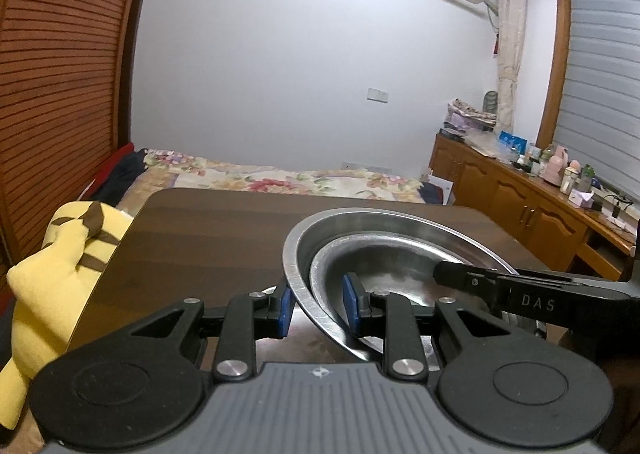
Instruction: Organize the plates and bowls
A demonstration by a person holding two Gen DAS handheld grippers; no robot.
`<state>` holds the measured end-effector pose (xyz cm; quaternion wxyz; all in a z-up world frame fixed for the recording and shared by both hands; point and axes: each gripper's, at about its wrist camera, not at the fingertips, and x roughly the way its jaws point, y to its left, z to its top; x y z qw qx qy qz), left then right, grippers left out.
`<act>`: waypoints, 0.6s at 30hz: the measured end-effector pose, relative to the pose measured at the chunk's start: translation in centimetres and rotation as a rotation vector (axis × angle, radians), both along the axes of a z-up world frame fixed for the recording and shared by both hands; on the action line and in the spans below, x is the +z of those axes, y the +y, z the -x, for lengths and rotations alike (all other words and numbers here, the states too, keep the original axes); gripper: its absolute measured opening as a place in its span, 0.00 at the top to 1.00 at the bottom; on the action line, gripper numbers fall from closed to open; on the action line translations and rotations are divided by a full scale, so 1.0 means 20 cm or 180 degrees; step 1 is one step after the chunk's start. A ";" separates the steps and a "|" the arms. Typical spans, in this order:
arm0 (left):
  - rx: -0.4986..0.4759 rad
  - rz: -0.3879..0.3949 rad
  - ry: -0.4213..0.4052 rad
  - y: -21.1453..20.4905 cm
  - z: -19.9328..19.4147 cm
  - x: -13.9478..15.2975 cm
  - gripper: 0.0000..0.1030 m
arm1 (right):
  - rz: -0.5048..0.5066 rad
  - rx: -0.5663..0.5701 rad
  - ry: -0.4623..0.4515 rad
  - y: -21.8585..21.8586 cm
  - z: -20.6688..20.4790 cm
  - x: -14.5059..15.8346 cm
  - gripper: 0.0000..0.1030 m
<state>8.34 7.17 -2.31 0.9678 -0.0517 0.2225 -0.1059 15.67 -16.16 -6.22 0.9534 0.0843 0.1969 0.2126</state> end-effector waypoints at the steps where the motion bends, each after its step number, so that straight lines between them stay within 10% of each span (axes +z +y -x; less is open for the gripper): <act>1: 0.0010 -0.0006 0.0010 0.01 0.00 -0.01 0.74 | 0.0008 0.0013 0.0006 0.02 0.00 -0.01 0.74; 18: 0.0099 -0.0032 0.0159 0.07 0.00 -0.12 0.74 | 0.0063 0.0093 0.0109 0.10 -0.01 -0.07 0.74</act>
